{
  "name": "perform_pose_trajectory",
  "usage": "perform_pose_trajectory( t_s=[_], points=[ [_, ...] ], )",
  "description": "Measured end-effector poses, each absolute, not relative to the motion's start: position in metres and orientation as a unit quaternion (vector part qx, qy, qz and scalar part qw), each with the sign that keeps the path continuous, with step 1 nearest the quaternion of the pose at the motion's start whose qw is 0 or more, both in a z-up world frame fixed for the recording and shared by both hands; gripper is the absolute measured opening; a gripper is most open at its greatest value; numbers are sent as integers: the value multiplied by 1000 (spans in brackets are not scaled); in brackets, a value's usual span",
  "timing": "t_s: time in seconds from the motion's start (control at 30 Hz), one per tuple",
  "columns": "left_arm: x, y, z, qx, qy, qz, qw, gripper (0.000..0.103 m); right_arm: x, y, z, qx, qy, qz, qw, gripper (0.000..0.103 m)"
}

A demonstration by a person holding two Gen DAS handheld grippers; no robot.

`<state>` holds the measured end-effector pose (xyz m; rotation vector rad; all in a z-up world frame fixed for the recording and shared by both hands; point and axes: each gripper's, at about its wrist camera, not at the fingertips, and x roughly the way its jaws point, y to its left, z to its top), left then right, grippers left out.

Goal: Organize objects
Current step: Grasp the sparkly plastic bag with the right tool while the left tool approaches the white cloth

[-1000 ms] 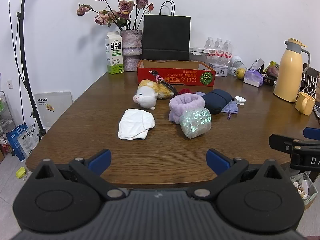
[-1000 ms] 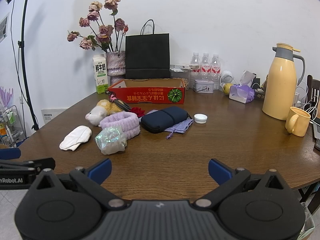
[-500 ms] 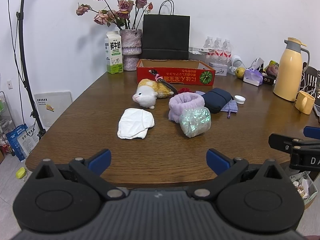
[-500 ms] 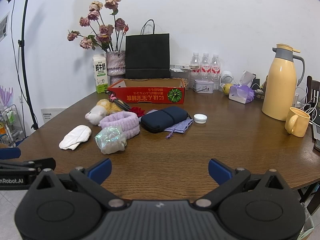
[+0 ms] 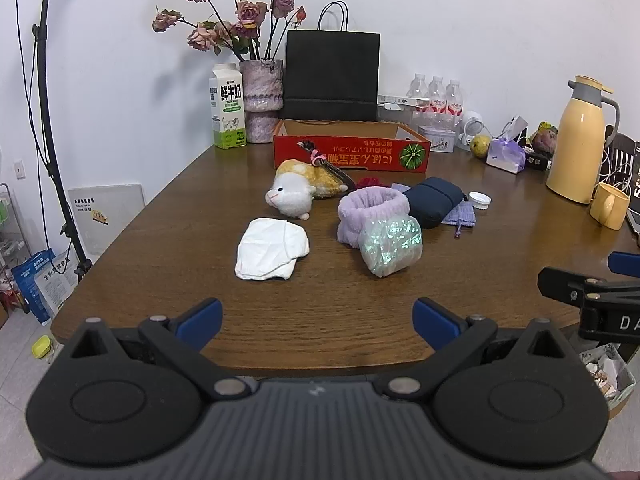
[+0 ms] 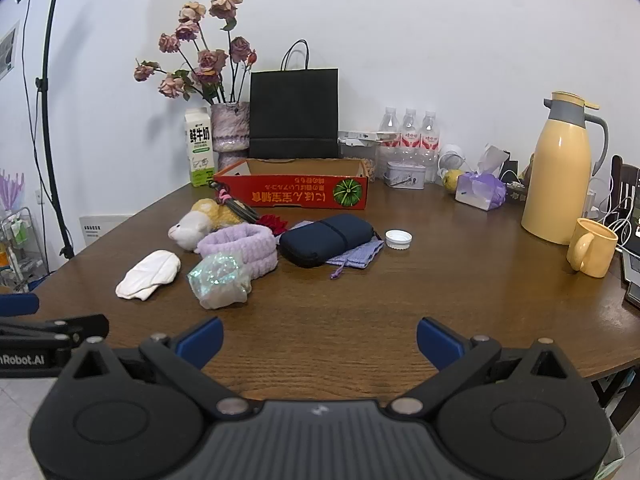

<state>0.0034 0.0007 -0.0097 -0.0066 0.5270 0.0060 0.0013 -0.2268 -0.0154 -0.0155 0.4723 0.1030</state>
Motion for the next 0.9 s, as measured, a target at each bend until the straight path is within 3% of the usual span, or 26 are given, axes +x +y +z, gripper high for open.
perform_pose_trajectory(
  t_s=[0.9],
  points=[
    [35,14,-16,-5,270,-5,963,103,41,-205,-25,-21,235,93,967,103]
  ],
)
